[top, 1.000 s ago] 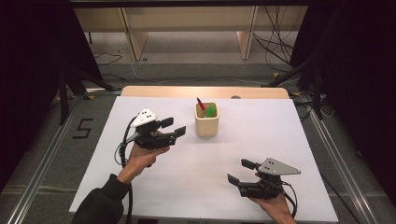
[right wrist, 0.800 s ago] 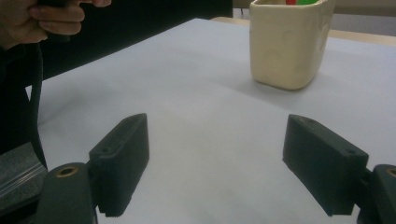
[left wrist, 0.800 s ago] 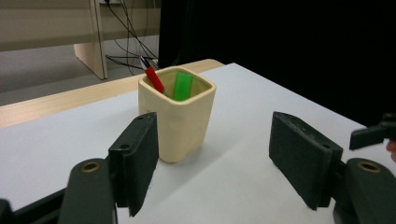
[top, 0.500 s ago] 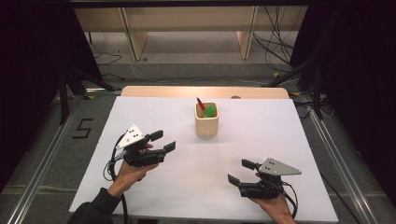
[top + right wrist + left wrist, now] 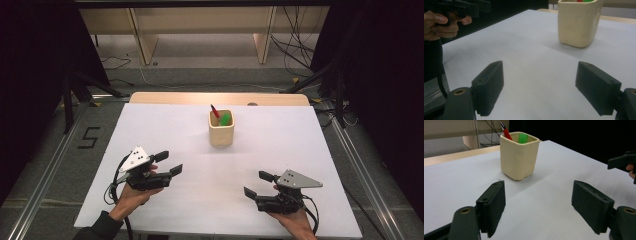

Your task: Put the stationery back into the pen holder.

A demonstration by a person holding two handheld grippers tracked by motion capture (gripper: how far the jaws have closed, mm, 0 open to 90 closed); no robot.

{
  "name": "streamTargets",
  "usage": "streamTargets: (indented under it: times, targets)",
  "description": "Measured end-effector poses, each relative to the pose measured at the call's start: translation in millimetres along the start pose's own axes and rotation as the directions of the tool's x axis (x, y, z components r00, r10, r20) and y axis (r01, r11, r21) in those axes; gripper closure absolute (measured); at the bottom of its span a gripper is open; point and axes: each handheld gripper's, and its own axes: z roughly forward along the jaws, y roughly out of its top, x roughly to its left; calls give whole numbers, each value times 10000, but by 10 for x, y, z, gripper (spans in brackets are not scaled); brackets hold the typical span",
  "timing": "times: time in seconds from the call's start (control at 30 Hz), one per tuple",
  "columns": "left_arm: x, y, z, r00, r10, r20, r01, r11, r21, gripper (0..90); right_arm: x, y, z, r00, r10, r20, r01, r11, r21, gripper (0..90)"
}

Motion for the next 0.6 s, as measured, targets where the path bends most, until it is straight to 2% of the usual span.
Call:
streamTargets:
  times: [0.1, 0.23, 0.3, 0.47, 0.6]
  targets:
    - [-18, -56, -1, 9999, -100, 84, 100, 9999, 21, 256, -3, -2, -1, 10000, -22, 6, 22, 10000, -6, 231]
    - [-51, -117, -15, 9996, 257, -71, -256, 9996, 131, 247, 1, -1, -6, 10000, -41, 25, 41, 10000, -14, 231]
    - [-60, -148, -15, 9995, 303, -91, -300, 9992, 277, 245, -1, -2, -7, 10000, -38, 23, 38, 10000, -15, 231]
    - [-69, -229, -14, 9995, 259, -178, -250, 9984, 517, 235, 3, -5, -10, 10000, -58, 49, 58, 10000, -13, 231]
    - [-66, -218, -30, 9996, 201, -201, -193, 9990, 398, 221, 0, -6, -7, 10000, -60, 66, 60, 10000, 3, 231]
